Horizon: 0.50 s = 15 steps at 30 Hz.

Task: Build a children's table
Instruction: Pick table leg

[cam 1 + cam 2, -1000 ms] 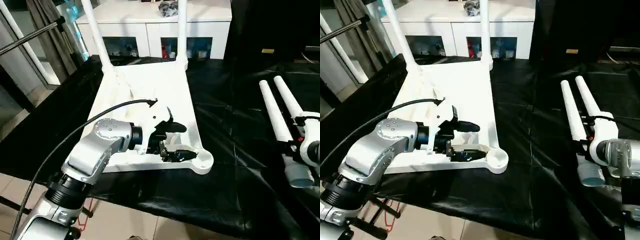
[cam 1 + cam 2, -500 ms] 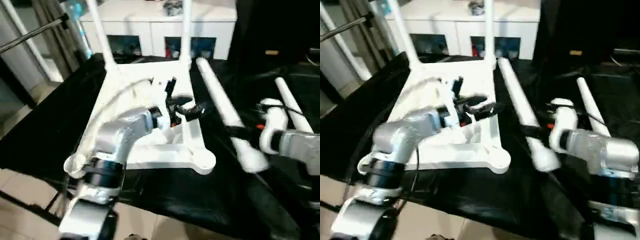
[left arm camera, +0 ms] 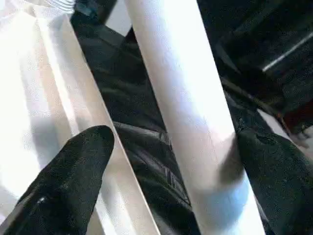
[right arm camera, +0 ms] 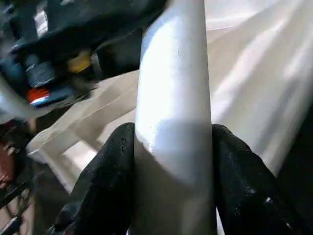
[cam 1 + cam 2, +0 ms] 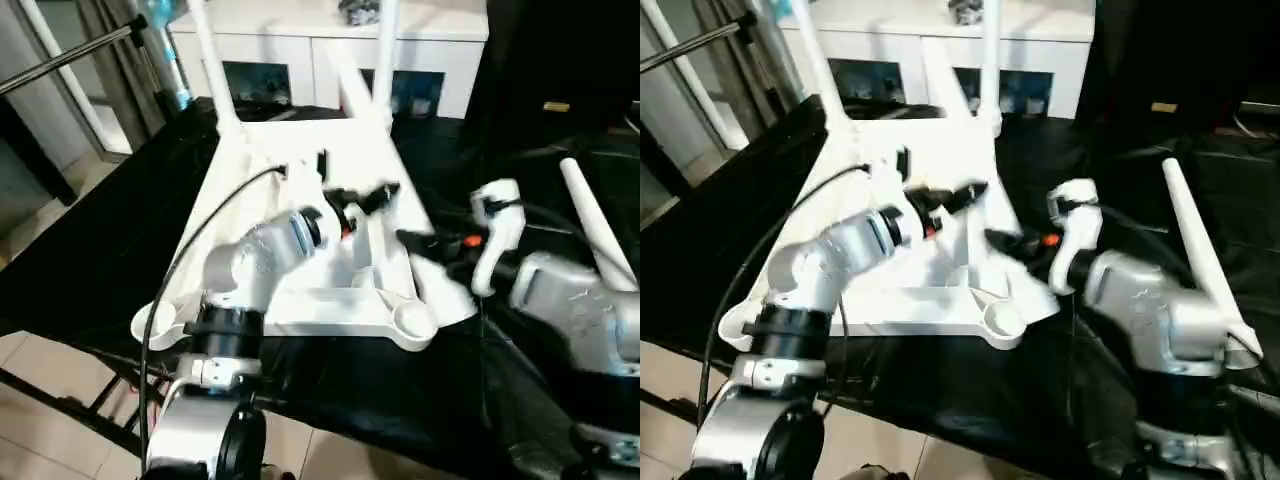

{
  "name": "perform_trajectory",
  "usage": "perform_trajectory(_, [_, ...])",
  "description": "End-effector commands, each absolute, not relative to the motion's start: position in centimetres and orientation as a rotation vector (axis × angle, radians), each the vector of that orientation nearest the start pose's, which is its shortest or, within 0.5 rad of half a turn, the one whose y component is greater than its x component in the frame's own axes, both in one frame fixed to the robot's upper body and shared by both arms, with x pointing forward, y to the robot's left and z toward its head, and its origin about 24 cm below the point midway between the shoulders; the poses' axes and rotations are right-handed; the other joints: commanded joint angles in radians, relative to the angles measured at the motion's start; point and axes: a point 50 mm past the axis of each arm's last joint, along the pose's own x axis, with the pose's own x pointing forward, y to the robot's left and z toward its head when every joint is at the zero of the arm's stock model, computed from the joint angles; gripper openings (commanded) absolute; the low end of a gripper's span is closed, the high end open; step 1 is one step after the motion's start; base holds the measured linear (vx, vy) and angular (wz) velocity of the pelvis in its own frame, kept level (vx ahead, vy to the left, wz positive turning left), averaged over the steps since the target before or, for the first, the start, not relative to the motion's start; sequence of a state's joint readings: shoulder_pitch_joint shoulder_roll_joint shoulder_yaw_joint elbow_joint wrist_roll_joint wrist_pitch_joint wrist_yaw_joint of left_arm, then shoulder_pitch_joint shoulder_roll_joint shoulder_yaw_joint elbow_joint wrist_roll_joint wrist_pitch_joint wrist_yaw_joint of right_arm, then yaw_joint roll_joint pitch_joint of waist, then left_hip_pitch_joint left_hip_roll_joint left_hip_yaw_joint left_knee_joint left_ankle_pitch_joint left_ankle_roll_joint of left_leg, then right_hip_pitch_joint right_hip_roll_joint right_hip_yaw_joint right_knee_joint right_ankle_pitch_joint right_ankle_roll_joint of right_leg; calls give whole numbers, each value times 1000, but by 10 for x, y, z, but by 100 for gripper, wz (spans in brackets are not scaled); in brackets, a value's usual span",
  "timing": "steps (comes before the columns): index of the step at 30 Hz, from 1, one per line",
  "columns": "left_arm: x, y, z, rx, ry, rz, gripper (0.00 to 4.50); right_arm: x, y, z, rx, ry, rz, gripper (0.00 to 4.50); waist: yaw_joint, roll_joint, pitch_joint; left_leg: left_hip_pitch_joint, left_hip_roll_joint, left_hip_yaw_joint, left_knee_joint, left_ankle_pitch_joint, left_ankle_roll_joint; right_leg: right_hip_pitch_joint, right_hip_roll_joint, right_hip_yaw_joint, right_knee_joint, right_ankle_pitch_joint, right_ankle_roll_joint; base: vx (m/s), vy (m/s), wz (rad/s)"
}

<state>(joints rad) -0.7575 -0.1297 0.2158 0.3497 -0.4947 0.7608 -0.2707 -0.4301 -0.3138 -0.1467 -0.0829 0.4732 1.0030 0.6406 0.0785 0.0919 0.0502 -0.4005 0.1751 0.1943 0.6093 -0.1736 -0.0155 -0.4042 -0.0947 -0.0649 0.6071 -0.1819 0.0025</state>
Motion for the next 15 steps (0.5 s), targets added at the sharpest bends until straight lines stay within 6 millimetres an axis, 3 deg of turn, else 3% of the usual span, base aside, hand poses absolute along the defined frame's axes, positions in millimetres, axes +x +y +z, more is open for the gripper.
perform_trajectory(1, [353, 45, 139, -679, 318, -666, 450, 296, -155, 126, 251, 349, 802, 183, 5, -40, -77, 20, 37, -22, -55, -89, 79, 50, -48, 30, -79, -232, -183, 0, 0, 0])
perform_trajectory(6, [350, 41, 147, -713, 316, -711, 450, 300, -155, 125, 225, 343, 783, 183, 10, -43, -77, 22, 38, -21, -57, -92, 66, 48, -47, 33, -78, -223, -175, 0, 0, 0])
perform_trajectory(13, [338, 25, 140, -666, 378, -756, 450, 304, -147, 132, 201, 304, 792, 183, 12, -46, -75, 18, 39, -22, -57, -82, 69, 50, -49, 34, -75, -206, -176, 0, 0, 0])
perform_trajectory(15, [335, 22, 139, -667, 382, -763, 421, 304, -144, 134, 195, 297, 800, 183, 12, -45, -75, 18, 38, -22, -57, -81, 68, 50, -49, 34, -76, -209, -176, 0, 0, 0])
